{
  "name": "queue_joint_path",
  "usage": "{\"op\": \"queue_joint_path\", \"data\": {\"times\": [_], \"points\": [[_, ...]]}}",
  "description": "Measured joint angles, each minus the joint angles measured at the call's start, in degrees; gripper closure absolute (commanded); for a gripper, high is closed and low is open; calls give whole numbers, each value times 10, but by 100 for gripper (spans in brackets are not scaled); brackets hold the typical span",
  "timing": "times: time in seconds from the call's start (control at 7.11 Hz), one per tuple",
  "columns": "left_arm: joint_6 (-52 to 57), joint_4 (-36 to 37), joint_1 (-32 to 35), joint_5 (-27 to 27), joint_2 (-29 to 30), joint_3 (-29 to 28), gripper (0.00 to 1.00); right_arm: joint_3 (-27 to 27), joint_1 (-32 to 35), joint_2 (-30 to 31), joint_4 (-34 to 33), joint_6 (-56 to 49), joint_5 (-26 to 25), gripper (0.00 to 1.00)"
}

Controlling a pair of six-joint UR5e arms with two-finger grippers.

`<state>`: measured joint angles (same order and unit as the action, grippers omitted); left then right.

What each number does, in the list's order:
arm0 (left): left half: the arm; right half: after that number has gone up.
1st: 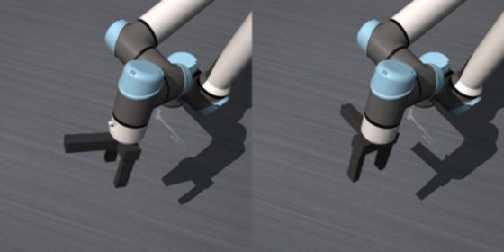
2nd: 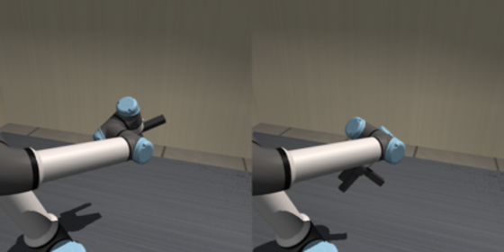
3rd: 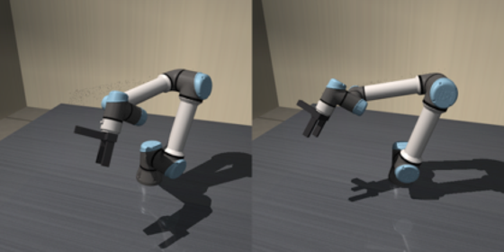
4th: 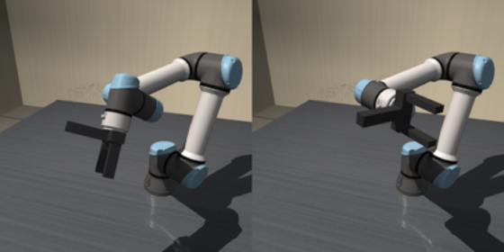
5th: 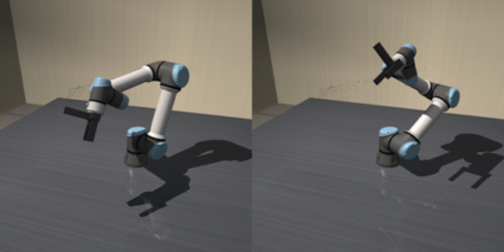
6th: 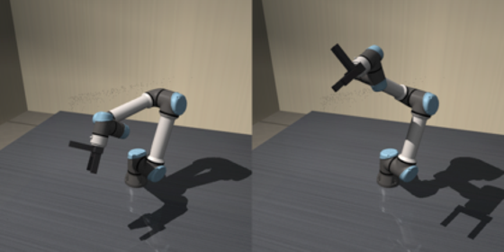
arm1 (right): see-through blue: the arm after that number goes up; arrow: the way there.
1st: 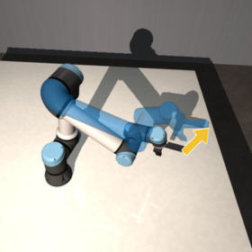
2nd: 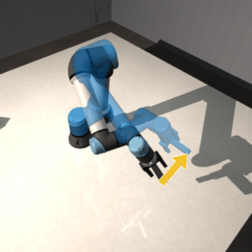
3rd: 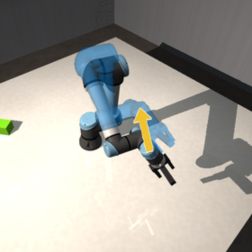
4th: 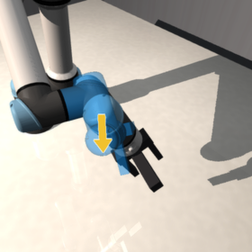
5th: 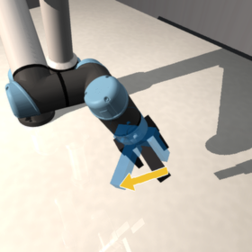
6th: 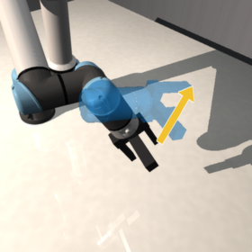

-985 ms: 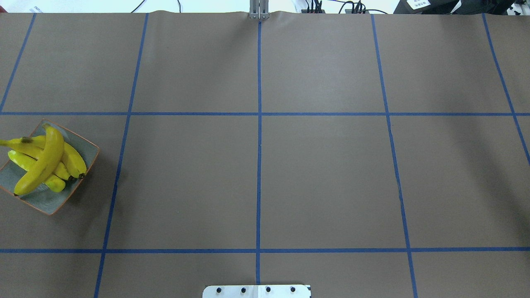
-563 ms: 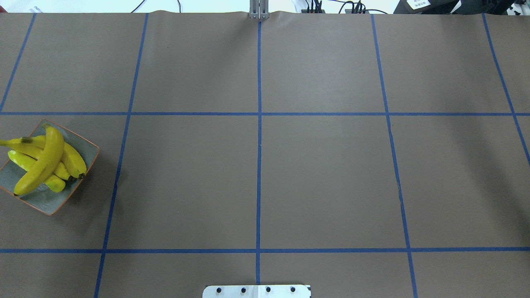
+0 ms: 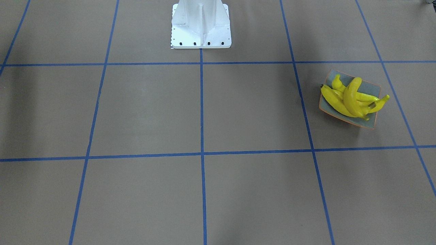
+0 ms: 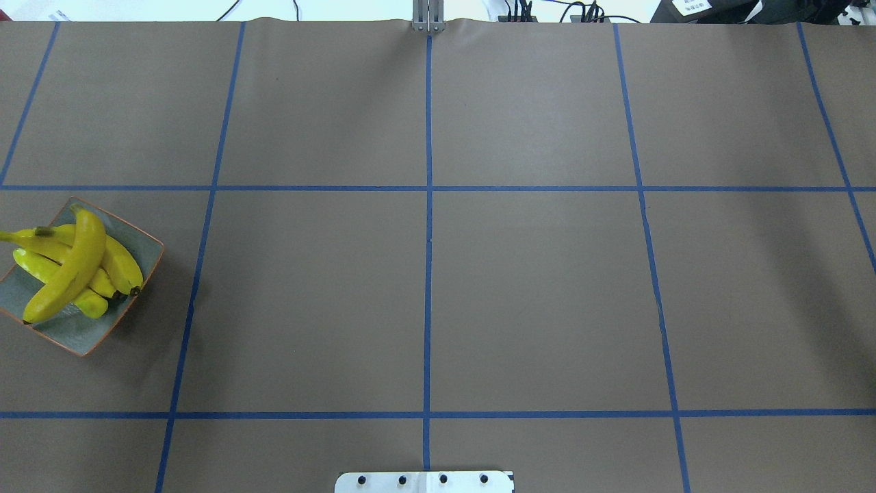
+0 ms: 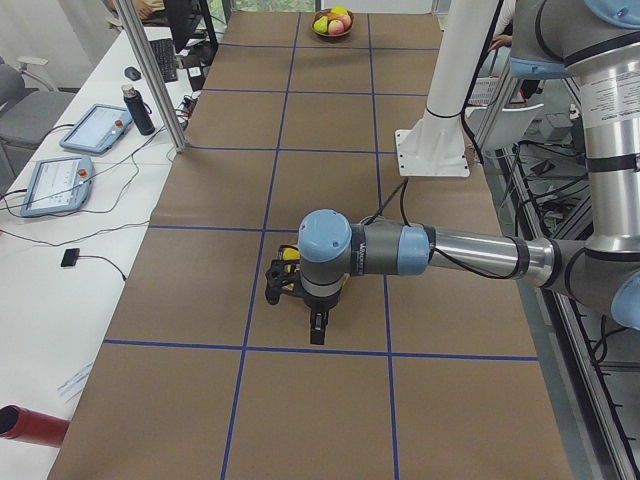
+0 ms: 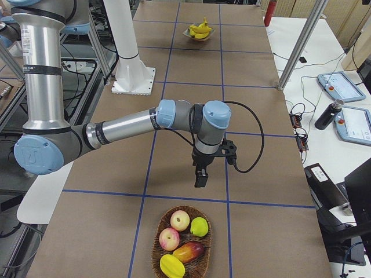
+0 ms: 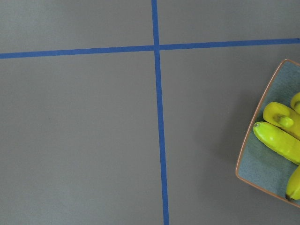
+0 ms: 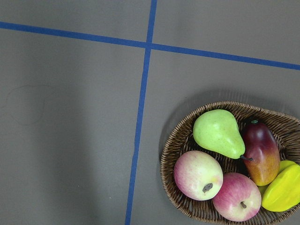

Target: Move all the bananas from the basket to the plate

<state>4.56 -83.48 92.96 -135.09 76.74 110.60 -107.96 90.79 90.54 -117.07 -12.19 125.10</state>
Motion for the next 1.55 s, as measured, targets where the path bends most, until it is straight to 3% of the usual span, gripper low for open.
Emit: {"op": "queue_joint_path", "data": {"times": [0.42, 1.13, 1.55], "points": [[0, 0, -1, 2, 0, 0, 0, -1, 4, 8, 4, 1, 0, 0], [0, 0, 0, 2, -7, 0, 0, -2, 5, 103, 224, 91, 3, 0], [0, 0, 0, 2, -10, -1, 0, -2, 5, 120, 248, 97, 6, 0]]}}
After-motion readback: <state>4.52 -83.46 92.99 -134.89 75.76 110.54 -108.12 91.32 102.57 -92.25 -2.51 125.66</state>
